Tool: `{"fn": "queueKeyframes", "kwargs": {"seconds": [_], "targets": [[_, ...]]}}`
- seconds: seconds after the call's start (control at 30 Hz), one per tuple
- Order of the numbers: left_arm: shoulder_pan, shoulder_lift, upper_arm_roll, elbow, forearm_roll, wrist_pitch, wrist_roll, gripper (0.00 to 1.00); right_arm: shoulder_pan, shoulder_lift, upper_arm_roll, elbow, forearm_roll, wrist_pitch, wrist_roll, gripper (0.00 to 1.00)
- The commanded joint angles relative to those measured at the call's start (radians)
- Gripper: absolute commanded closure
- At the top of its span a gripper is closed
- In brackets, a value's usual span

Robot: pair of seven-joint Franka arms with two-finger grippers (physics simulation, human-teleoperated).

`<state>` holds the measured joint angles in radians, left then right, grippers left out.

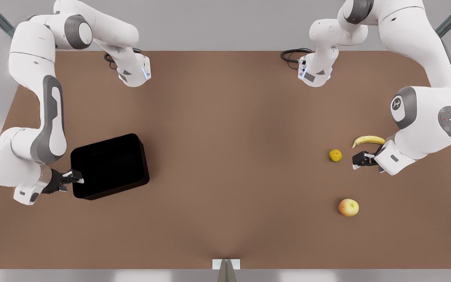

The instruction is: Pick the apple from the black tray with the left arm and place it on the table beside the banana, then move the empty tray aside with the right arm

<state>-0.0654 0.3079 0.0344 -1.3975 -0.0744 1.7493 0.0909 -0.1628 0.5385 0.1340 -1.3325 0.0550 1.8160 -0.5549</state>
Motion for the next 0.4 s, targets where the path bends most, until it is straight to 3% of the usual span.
{"fn": "queueKeyframes", "kwargs": {"seconds": [0.0, 0.37], "targets": [[-0.002, -0.001, -0.001, 0.0, 0.001, -0.001, -0.01, 0.0, 0.091, -0.017, -0.002, 0.047, 0.002, -0.162, 0.36, 0.06], [-0.001, -0.001, -0.001, 0.002, -0.005, -0.005, -0.011, 0.0, 0.112, -0.029, -0.008, 0.069, -0.001, -0.164, 0.521, 0.06]]}}
